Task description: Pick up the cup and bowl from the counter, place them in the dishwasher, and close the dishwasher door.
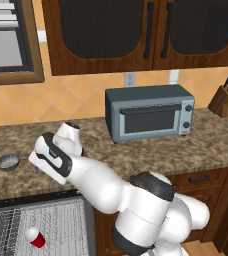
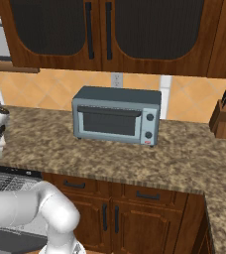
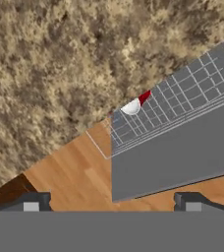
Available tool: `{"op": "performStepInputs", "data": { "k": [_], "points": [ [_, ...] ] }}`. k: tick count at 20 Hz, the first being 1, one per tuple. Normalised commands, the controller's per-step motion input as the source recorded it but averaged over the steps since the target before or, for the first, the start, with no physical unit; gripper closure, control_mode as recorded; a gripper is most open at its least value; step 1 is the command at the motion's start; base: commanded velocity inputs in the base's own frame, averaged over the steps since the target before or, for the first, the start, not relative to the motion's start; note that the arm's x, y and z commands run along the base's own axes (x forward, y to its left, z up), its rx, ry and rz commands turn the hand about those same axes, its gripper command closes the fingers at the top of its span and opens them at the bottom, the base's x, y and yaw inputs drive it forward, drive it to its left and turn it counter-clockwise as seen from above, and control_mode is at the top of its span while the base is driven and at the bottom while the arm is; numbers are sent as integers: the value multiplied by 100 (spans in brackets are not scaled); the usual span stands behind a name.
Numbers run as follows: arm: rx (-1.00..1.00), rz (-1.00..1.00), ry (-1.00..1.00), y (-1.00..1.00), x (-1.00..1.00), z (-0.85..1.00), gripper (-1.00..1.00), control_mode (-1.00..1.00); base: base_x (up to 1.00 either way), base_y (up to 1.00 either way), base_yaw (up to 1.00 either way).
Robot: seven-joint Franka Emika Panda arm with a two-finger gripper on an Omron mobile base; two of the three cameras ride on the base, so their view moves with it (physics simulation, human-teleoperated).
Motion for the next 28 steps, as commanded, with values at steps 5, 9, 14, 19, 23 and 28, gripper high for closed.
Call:
{"op": "performStepInputs", "data": {
  "k": [5,9,14,19,23,28],
  "points": [
    [0,0,4,3,24,0,-100,-100,0,0,0],
    [-9,2,0,38,21,0,-100,-100,0,0,0],
    [-19,9,0,46,45,0,-100,-100,0,0,0],
    [-19,10,0,33,33,0,-100,-100,0,0,0],
    [-8,1,0,18,51,-9,-100,-100,0,0,0],
    [-5,3,0,19,38,-23,-100,-100,0,0,0]
  ]
}}
